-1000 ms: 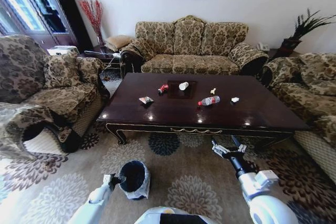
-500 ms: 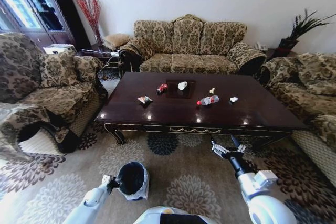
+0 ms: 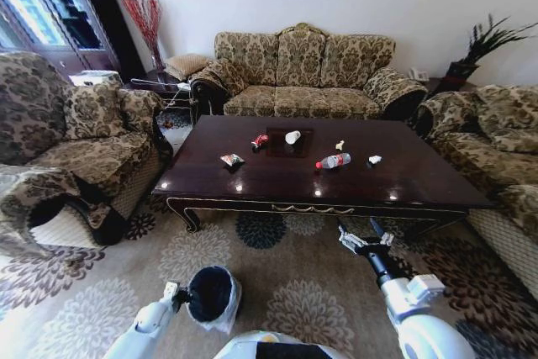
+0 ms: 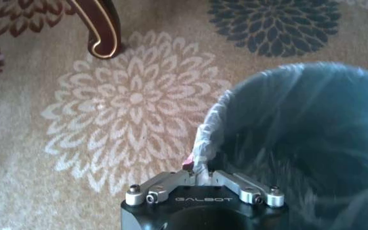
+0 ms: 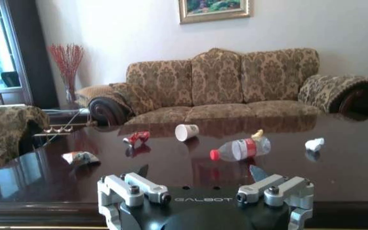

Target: Move to the front of the table and place the trash on the table into the trash bin.

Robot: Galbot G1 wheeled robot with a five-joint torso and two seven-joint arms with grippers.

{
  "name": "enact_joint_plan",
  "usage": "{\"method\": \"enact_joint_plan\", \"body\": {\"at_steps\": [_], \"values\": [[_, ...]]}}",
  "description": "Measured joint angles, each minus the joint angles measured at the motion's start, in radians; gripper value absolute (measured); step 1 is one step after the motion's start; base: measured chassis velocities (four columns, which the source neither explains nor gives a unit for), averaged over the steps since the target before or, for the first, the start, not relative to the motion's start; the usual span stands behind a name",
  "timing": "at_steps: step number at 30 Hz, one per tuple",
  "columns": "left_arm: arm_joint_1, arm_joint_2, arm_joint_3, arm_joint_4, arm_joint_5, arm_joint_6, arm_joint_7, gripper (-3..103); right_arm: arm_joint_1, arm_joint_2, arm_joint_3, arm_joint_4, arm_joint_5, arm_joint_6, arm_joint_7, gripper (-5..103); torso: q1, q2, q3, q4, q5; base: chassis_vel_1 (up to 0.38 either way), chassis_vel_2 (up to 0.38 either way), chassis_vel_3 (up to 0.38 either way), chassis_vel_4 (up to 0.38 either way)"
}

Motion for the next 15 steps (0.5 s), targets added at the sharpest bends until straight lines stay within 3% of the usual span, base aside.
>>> {"method": "enact_joint_plan", "body": {"at_steps": [9, 15], "values": [[0.008, 0.002, -0.013, 0.000, 0.016, 0.000, -0.009, 2, 0.005, 0.005, -0.001, 0.002, 0.045, 0.007, 0.007, 100, 0.000, 0.000, 0.000, 0.0003, -0.0005, 0.000, 0.000, 0.000, 0.000], [0.008, -0.014, -0.090, -0.008, -0.059, 0.000, -0.051, 2, 0.010, 0.005, -0.004, -0.003, 0.050, 0.011, 0.008, 100, 0.000, 0.000, 0.000, 0.0003, -0.0006, 0.000, 0.000, 0.000, 0.000]]}}
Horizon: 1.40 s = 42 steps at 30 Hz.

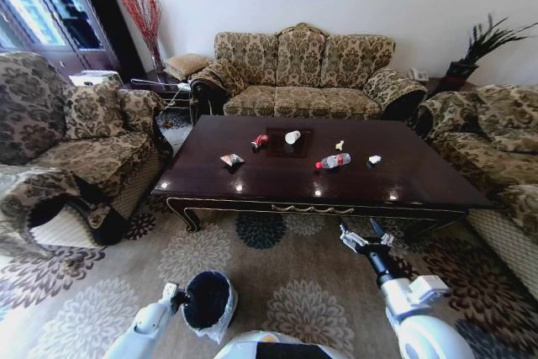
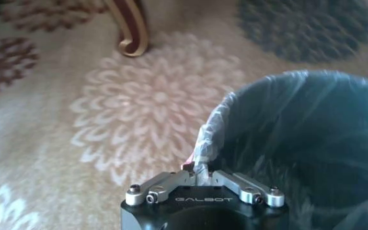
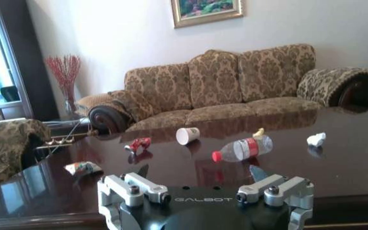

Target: Move to the front of the table and place the trash on the table into the trash bin.

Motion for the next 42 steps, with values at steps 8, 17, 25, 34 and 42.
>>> {"method": "enact_joint_plan", "body": {"at_steps": [8, 17, 25, 34, 42], "values": [[0.077, 0.012, -0.172, -0.155, -0.237, 0.020, -0.096, 2, 0.043, -0.004, -0.017, -0.019, 0.011, 0.006, -0.024, 100, 0.000, 0.000, 0.000, -0.0004, 0.0001, 0.000, 0.000, 0.000, 0.000], [0.227, 0.014, -0.365, -0.446, -0.377, 0.030, -0.168, 2, 0.079, 0.017, -0.005, -0.052, 0.022, 0.063, -0.064, 100, 0.000, 0.000, 0.000, -0.0004, -0.0003, 0.000, 0.000, 0.000, 0.000], [0.293, -0.013, -0.550, -0.740, -0.391, 0.046, -0.184, 2, 0.077, 0.026, 0.000, -0.025, 0.017, 0.095, -0.057, 100, 0.000, 0.000, 0.000, -0.0005, 0.0005, 0.000, 0.000, 0.000, 0.000], [0.354, -0.042, -0.768, -0.978, -0.457, 0.075, -0.168, 2, 0.078, 0.021, -0.001, -0.001, 0.018, 0.096, -0.046, 100, 0.000, 0.000, 0.000, 0.0003, 0.0003, 0.000, 0.000, 0.000, 0.000], [0.242, 0.084, -0.706, -1.041, -0.518, 0.056, -0.176, 2, 0.060, 0.010, 0.018, 0.001, 0.009, 0.106, -0.058, 100, 0.000, 0.000, 0.000, -0.0004, 0.0007, 0.000, 0.000, 0.000, 0.000]]}}
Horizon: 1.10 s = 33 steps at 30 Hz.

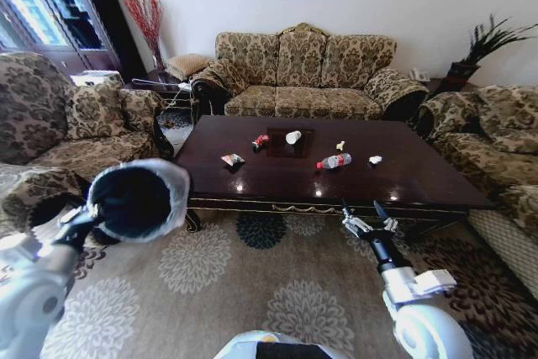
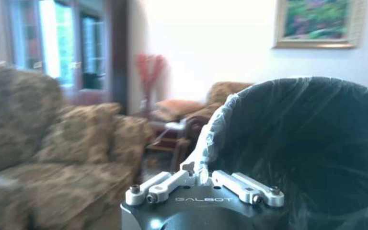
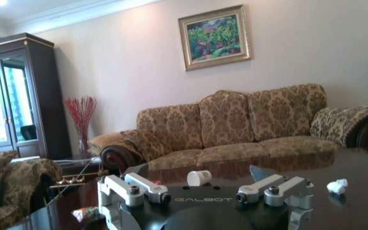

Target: Move to the front of the table and place the trash on the table into the trash bin.

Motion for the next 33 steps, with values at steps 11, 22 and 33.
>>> {"method": "enact_joint_plan", "body": {"at_steps": [11, 22, 33], "values": [[-0.168, 0.089, 0.147, 0.127, 0.125, -0.098, 0.019, 2, 0.005, -0.032, -0.005, 0.003, 0.004, 0.002, -0.030, 100, 0.000, 0.000, 0.000, 0.0003, -0.0003, 0.000, 0.000, 0.000, 0.000], [-0.158, 0.088, 0.145, 0.140, 0.138, -0.141, 0.032, 2, -0.011, -0.008, -0.009, 0.010, -0.007, 0.053, -0.028, 100, 0.000, 0.000, 0.000, 0.0004, -0.0004, 0.000, 0.000, 0.000, 0.000], [-0.153, 0.083, 0.148, 0.140, 0.146, -0.160, 0.043, 2, -0.019, 0.010, -0.018, 0.010, -0.017, 0.062, -0.051, 100, 0.000, 0.000, 0.000, 0.0004, -0.0004, -0.024, 0.026, 0.023, -0.023]]}}
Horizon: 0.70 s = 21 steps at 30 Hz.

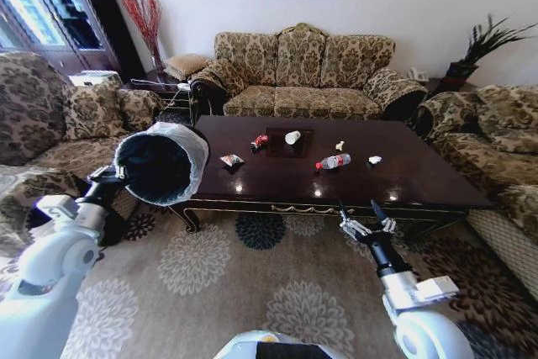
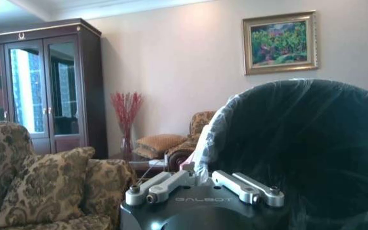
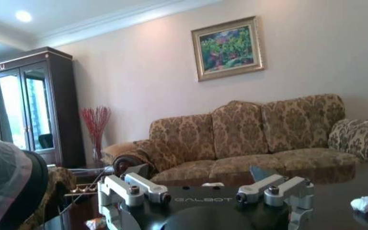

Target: Move to the front of the table and place the trash on the table into the trash bin.

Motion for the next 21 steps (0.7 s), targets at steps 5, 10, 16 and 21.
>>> {"method": "enact_joint_plan", "body": {"at_steps": [5, 10, 16, 21], "values": [[0.001, -0.001, 0.000, -0.003, 0.000, 0.000, 0.002, 2, 0.000, 0.001, -0.002, -0.003, 0.000, 0.004, -0.002, 100, 0.000, 0.000, 0.000, -0.0001, 0.0001, -0.130, 0.155, 0.123, -0.126], [0.001, -0.001, 0.000, -0.005, 0.001, -0.001, 0.004, 2, -0.001, 0.003, -0.009, -0.007, -0.002, 0.006, -0.005, 100, 0.000, 0.000, 0.000, -0.0001, 0.0002, -0.236, 0.236, 0.218, -0.227], [0.001, 0.002, 0.002, -0.005, 0.001, -0.003, 0.005, 2, -0.001, 0.003, -0.014, -0.014, -0.018, 0.045, 0.009, 100, 0.001, 0.000, 0.001, -0.0004, 0.0002, -0.237, 0.256, 0.245, -0.238], [0.001, 0.004, 0.003, -0.004, 0.001, -0.003, 0.005, 2, -0.003, 0.003, -0.011, -0.013, -0.024, 0.039, 0.009, 100, 0.002, -0.001, 0.001, -0.0002, -0.0002, -0.115, 0.109, 0.105, -0.093]]}}
